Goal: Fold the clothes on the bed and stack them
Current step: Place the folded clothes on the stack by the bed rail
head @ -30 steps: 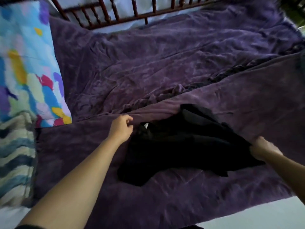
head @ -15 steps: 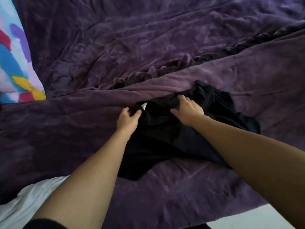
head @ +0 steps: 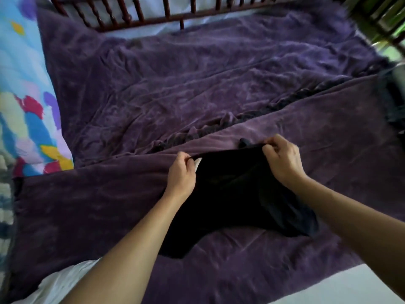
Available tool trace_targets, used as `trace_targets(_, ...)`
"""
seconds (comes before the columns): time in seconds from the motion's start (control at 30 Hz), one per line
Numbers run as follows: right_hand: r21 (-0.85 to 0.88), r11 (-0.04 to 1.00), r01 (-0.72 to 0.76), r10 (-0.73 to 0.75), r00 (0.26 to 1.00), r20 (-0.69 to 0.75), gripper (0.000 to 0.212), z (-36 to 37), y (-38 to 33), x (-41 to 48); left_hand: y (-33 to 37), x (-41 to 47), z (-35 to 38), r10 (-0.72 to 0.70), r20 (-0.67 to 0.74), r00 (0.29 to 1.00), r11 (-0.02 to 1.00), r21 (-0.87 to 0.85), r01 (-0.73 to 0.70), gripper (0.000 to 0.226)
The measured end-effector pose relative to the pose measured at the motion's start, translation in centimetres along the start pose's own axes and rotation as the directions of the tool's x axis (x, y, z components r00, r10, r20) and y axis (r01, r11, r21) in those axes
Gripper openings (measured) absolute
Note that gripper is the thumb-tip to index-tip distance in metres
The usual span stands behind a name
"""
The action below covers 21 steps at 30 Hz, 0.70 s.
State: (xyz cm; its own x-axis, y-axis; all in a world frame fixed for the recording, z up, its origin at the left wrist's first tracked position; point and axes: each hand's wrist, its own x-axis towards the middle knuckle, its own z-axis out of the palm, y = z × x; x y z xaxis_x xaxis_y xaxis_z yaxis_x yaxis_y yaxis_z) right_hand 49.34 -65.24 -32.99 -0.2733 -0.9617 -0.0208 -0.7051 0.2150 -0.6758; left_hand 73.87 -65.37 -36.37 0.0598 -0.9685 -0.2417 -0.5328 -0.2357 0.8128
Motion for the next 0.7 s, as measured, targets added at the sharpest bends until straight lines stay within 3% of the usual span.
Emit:
trace_targets(0.1, 0.200, 0.974, 0.110, -0.092, 0.991, -0.094, 0.021, -5.2, -3.9, 0.5, 6.3, -1.4, -3.9, 0.262, 0.091, 0.961, 0.956, 0.113, -0.271, 0.013)
trace_targets(0.2, 0.254, 0.949, 0.185, -0.153, 0.978, -0.141, 0.014, -10.4, -6.9, -0.1, 10.5, -3.6, -7.7, 0.434, 0.122, 0.892, 0.826, 0.342, -0.449, 0.025)
trace_targets(0.27, 0.260, 0.932, 0.252, -0.217, 0.964, -0.154, 0.017, -13.9, -8.7, -1.6, 12.7, -5.3, -10.4, 0.503, 0.027, 0.864, 0.782, 0.412, -0.468, 0.024)
trace_targets(0.33, 0.233, 0.917, 0.325, -0.287, 0.941, -0.181, 0.018, -17.6, -10.2, -3.5, 14.6, -7.1, -13.2, 0.470, -0.082, 0.879, 0.814, 0.426, -0.395, 0.023)
trace_targets(0.4, 0.205, 0.902, 0.380, -0.338, 0.917, -0.211, 0.018, -21.4, -11.5, -5.7, 16.6, -9.0, -15.8, 0.386, -0.160, 0.908, 0.879, 0.362, -0.310, 0.023)
trace_targets(0.47, 0.176, 0.884, 0.432, -0.389, 0.891, -0.235, 0.017, -25.1, -12.6, -7.6, 19.1, -11.6, -17.7, 0.315, -0.181, 0.932, 0.942, 0.182, -0.283, 0.026)
trace_targets(0.6, 0.173, 0.854, 0.491, -0.431, 0.853, -0.293, 0.017, -31.4, -14.9, -11.0, 24.8, -15.7, -19.9, 0.265, -0.149, 0.953, 0.931, -0.217, -0.293, 0.023)
trace_targets(0.7, 0.356, 0.799, 0.485, -0.417, 0.873, -0.254, 0.021, -35.1, -17.1, -13.1, 29.5, -18.3, -21.1, 0.337, -0.199, 0.920, 0.906, -0.195, -0.375, 0.022)
